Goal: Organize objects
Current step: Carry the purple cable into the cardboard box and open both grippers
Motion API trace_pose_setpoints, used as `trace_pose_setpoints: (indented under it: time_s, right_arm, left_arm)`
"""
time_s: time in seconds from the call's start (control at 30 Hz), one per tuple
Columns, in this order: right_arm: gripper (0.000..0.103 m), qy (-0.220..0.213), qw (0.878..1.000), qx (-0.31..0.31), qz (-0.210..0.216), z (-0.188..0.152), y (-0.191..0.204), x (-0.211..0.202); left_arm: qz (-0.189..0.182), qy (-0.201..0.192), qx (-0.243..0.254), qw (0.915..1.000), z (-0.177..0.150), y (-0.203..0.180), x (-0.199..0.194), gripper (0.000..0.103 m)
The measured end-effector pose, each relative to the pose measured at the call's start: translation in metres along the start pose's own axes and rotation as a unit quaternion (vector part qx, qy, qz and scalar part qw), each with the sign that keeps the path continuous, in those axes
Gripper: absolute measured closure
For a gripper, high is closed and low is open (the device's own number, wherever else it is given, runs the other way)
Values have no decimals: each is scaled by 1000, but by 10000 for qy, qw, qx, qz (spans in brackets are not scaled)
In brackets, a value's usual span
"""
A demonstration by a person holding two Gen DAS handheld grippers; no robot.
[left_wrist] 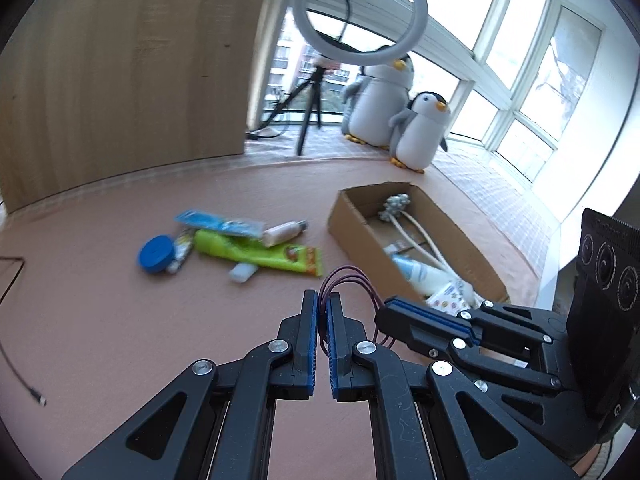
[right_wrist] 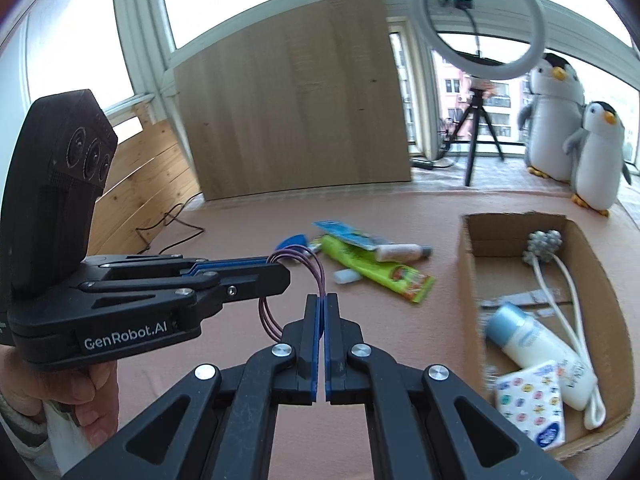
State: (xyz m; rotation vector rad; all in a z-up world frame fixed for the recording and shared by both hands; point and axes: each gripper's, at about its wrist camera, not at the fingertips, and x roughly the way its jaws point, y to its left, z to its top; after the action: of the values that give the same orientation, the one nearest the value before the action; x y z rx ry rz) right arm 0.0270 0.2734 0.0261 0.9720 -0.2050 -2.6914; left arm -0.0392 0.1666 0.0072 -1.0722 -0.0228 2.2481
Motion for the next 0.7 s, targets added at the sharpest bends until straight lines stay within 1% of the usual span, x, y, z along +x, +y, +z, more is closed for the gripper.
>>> trace_pose_setpoints:
  time_s: [0.2, 0.37, 0.53, 0.57, 0.6, 0.63, 0.67, 0.7]
  right_arm:
    - [101, -138, 9981, 342, -491, 0, -53, -29]
    - [101, -276, 9932, 621, -948, -7, -92, -60]
    - [101, -312, 9883, 816, -1254, -16, -116, -76]
    - [101, -251, 9855, 859, -1442, -18, -121, -77]
    - [99, -149, 9827, 926, -1596, -20, -126, -73]
    - [98, -1, 9800, 1036, -1700, -23, -133, -70]
    - [98, 91, 9766, 1192, -1789, -26, -140, -69]
    - [97, 76, 9750, 1258, -1829, -27, -142, -71]
  left_arm:
    - [-397, 172, 423, 9982, 23, -54, 42, 99]
    - [-739, 311, 834, 9933, 32, -109, 71, 99]
    - [-870, 258, 1058, 9902, 36, -143, 91, 98]
    - [-858, 216, 1086, 9901, 36, -148, 95, 93]
    - [-825, 231, 1099, 9902, 36, -150, 99, 67]
    - [-710, 273, 1091, 9911, 35, -151, 102, 35]
    - [-546, 217, 1038, 9929, 34, -149, 100, 25]
    - [-431, 58, 959, 9944, 32, -144, 94, 18]
